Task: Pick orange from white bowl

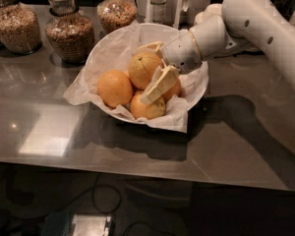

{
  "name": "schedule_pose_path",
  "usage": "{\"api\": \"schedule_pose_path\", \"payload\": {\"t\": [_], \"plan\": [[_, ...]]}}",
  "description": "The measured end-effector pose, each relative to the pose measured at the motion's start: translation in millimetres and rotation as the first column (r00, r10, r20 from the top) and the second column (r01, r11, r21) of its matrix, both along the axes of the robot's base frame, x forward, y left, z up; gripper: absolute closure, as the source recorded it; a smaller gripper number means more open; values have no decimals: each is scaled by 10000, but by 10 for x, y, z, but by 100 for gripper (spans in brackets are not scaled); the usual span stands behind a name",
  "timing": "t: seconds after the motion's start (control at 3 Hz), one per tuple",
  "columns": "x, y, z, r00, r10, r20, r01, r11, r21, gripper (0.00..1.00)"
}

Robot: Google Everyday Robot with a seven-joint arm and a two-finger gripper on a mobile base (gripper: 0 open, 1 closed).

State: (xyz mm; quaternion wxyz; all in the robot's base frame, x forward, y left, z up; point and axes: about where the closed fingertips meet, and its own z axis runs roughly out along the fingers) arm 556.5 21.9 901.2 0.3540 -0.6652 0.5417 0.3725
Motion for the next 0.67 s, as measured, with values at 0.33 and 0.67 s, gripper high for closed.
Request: {"api": "schedule_pose_path", "payload": {"t": [0.33, 0.67], "plan": [[0, 1, 0, 10000, 1, 0, -1, 10000, 0, 42], [0, 1, 0, 10000, 1, 0, -1, 10000, 0, 66]]}}
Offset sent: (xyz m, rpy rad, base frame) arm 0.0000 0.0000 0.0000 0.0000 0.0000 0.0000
